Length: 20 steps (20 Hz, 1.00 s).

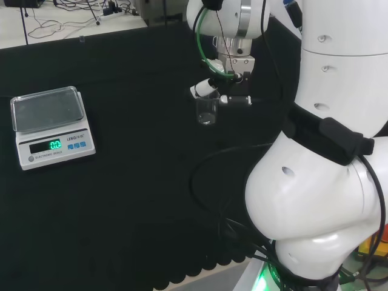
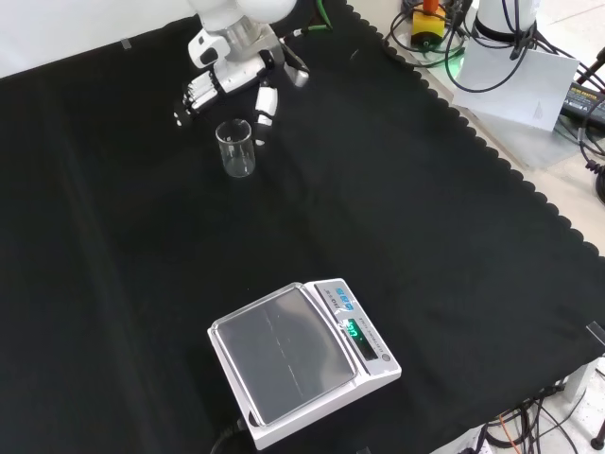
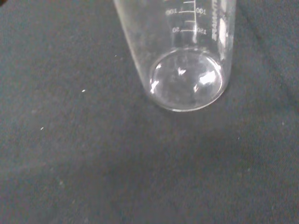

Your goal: Pick up the beaker.

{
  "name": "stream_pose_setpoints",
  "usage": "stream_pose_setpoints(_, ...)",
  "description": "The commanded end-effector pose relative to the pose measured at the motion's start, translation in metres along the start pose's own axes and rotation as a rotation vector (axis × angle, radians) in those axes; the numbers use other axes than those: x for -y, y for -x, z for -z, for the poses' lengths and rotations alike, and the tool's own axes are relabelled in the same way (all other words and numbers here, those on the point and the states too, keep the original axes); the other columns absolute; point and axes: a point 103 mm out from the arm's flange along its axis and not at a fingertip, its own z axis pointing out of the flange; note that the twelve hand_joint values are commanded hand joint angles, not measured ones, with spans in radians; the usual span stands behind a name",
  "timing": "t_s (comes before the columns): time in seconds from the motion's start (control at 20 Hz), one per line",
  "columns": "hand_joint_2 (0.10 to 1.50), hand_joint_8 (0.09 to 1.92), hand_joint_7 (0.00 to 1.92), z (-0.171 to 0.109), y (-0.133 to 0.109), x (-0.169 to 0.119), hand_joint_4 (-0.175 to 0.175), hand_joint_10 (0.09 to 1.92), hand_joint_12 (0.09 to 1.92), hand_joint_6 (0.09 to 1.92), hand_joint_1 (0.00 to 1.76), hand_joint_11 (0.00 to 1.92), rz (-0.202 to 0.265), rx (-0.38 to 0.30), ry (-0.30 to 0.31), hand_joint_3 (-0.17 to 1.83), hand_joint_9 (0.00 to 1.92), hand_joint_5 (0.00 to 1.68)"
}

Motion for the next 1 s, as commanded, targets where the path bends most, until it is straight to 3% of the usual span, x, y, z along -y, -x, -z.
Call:
stream_pose_setpoints(0.05,0.73,0.09,0.00,-0.012,0.014,-0.016,0.087,0.72,0.62,0.09,0.44,0.00,-0.038,-0.002,-0.031,0.10,0.00,0.00)
stream_pose_setpoints(0.55,0.75,0.09,0.00,-0.040,0.017,-0.028,0.092,0.70,0.57,0.09,0.48,0.00,-0.050,0.013,-0.082,0.08,0.00,0.00)
stream_pose_setpoints(0.7,0.78,0.13,0.06,-0.042,0.015,-0.029,0.095,0.79,1.09,0.09,0.66,0.00,-0.052,0.015,-0.062,0.10,0.10,0.01)
stream_pose_setpoints(0.8,0.75,0.34,0.10,-0.042,0.014,-0.028,0.086,0.81,1.39,0.09,0.82,0.09,-0.058,0.019,-0.031,0.24,0.28,0.11)
stream_pose_setpoints(0.85,0.71,0.50,0.14,-0.041,0.014,-0.028,0.076,0.80,1.42,0.09,0.90,0.23,-0.062,0.022,-0.014,0.40,0.41,0.19)
stream_pose_setpoints(0.9,0.67,0.65,0.20,-0.041,0.013,-0.028,0.063,0.80,1.39,0.19,0.98,0.40,-0.066,0.023,-0.002,0.57,0.54,0.26)
stream_pose_setpoints(0.95,0.63,0.76,0.25,-0.040,0.013,-0.028,0.054,0.80,1.35,0.44,1.03,0.52,-0.067,0.023,0.008,0.70,0.63,0.28)
stream_pose_setpoints(1.0,0.63,0.91,0.34,-0.040,0.013,-0.027,0.031,0.87,1.29,0.81,1.08,0.68,-0.066,0.023,0.017,0.80,0.72,0.32)
